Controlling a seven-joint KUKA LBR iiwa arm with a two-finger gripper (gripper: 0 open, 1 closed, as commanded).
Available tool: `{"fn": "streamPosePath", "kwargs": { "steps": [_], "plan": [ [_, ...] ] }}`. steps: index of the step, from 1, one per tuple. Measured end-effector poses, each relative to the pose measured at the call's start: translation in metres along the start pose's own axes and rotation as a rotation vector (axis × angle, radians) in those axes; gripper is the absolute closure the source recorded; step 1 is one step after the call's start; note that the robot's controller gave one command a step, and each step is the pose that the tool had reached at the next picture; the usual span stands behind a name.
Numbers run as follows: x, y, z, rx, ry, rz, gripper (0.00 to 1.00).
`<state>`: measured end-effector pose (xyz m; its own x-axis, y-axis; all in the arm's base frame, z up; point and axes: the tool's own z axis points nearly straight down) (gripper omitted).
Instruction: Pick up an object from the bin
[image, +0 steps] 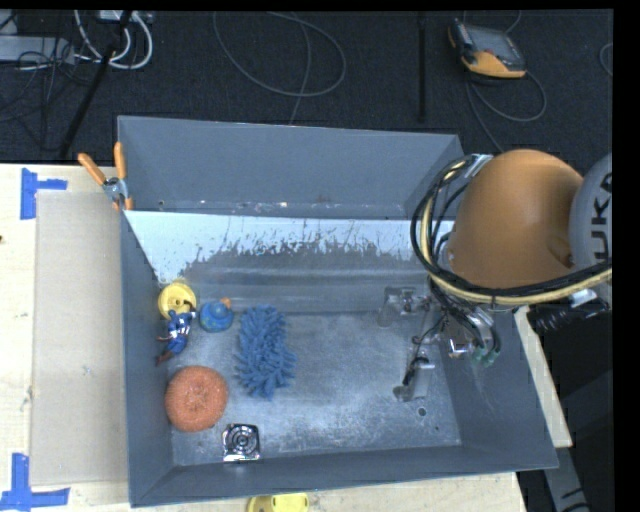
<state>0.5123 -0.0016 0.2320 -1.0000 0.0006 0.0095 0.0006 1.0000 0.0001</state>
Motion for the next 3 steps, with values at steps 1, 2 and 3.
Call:
{"fn": "streamPosePath", "kwargs": {
  "steps": [1, 2, 3],
  "plan": [
    [-0.001, 0.0, -0.004, 0.0, -0.008, 0.0, 0.0],
    [-0.01, 0.034, 0.005, 0.002, -0.01, -0.043, 0.0],
    [-0.024, 0.063, 0.035, -0.001, -0.01, -0.281, 0.0]
  ]
}}
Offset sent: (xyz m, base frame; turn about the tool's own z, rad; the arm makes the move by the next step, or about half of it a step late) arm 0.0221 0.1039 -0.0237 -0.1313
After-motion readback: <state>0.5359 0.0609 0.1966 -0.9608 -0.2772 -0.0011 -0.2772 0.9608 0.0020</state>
